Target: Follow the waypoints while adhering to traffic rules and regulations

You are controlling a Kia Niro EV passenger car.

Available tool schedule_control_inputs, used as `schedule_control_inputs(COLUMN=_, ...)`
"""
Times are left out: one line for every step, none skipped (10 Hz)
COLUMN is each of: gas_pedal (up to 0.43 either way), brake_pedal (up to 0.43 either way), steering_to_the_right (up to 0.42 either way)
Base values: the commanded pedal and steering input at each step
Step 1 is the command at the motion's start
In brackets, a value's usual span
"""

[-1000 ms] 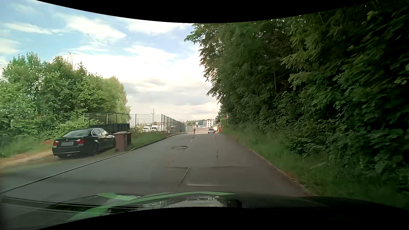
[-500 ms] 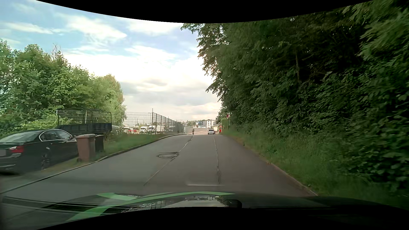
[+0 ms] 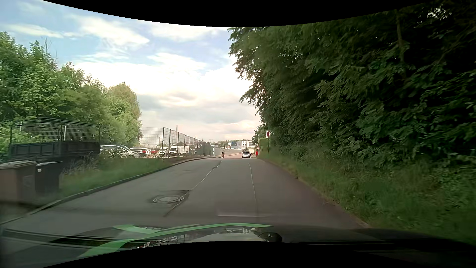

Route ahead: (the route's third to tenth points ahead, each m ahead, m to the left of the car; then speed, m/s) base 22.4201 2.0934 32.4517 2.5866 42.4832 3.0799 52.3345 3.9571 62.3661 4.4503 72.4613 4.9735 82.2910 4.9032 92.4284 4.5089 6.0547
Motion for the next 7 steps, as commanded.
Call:
schedule_control_inputs(gas_pedal=0.098, brake_pedal=0.0, steering_to_the_right=-0.003)
schedule_control_inputs(gas_pedal=0.098, brake_pedal=0.0, steering_to_the_right=-0.003)
schedule_control_inputs(gas_pedal=0.098, brake_pedal=0.0, steering_to_the_right=-0.003)
schedule_control_inputs(gas_pedal=0.098, brake_pedal=0.0, steering_to_the_right=-0.003)
schedule_control_inputs(gas_pedal=0.098, brake_pedal=0.0, steering_to_the_right=-0.004)
schedule_control_inputs(gas_pedal=0.098, brake_pedal=0.0, steering_to_the_right=-0.005)
schedule_control_inputs(gas_pedal=0.098, brake_pedal=0.0, steering_to_the_right=-0.006)
